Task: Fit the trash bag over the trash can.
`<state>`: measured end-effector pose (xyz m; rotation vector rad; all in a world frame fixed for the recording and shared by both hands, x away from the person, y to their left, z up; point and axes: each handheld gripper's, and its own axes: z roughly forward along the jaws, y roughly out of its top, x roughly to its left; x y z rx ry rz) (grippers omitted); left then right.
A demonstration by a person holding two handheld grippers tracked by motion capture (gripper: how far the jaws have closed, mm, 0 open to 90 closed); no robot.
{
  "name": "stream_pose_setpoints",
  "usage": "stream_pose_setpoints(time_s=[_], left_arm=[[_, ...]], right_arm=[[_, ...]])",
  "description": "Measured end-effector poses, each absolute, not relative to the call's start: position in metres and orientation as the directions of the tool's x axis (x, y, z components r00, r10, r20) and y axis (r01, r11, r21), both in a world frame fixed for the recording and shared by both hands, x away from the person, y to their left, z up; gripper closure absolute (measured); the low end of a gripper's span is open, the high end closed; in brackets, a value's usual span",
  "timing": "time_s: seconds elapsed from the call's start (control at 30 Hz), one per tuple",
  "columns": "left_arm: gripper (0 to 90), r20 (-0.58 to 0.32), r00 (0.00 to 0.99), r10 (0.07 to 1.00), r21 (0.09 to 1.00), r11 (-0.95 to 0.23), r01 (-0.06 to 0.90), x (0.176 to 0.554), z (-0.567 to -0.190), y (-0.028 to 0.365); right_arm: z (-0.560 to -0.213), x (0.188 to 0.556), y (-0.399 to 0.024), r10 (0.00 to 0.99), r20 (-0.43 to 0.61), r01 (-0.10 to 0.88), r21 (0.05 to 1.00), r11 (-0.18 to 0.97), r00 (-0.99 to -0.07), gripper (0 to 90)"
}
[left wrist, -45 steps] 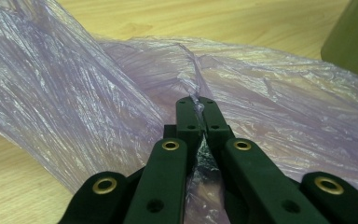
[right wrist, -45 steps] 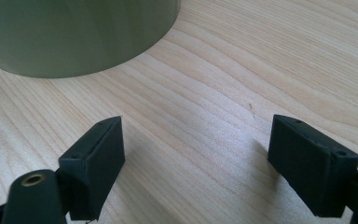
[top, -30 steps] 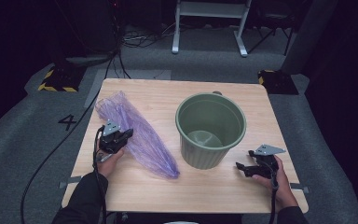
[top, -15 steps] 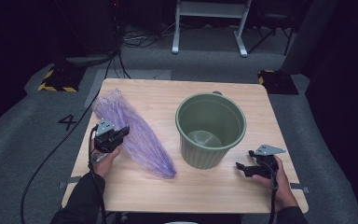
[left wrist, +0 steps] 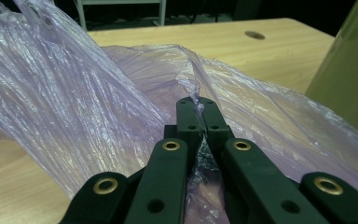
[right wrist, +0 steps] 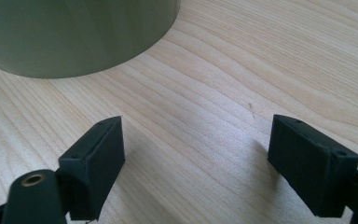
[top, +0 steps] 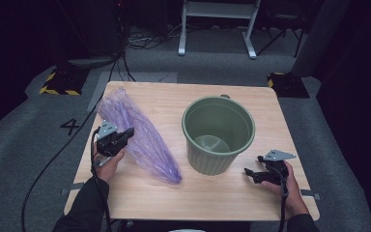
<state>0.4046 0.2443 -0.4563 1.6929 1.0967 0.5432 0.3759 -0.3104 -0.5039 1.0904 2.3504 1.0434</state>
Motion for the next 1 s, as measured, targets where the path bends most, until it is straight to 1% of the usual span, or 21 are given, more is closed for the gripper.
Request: stream_pose_setpoints(time_s=[0.33,0.57,0.83,1.0], left_arm=[[89.1,-0.154,0.492,0.857,0.936,-0.033,0.35,0.41,-0.432,0.241],[89.1,-0.157,0.492,0.856,0.944,-0.016,0.329,0.416,-0.42,0.241],[89.1,-0.167,0.484,0.859,0.958,0.024,0.287,0.424,-0.386,0.242],[89.1,-0.16,0.489,0.857,0.962,0.023,0.273,0.428,-0.373,0.239]], right_arm=[[-0.504,0.376,-0.31,0.765,-0.004,0.51,0.743,0.433,-0.644,18.4],[-0.504,0.377,-0.311,0.764,0.0,0.511,0.744,0.431,-0.645,18.8],[-0.504,0.377,-0.311,0.764,0.0,0.511,0.744,0.431,-0.645,18.8],[-0.504,0.377,-0.311,0.764,0.0,0.511,0.744,0.431,-0.645,18.8]])
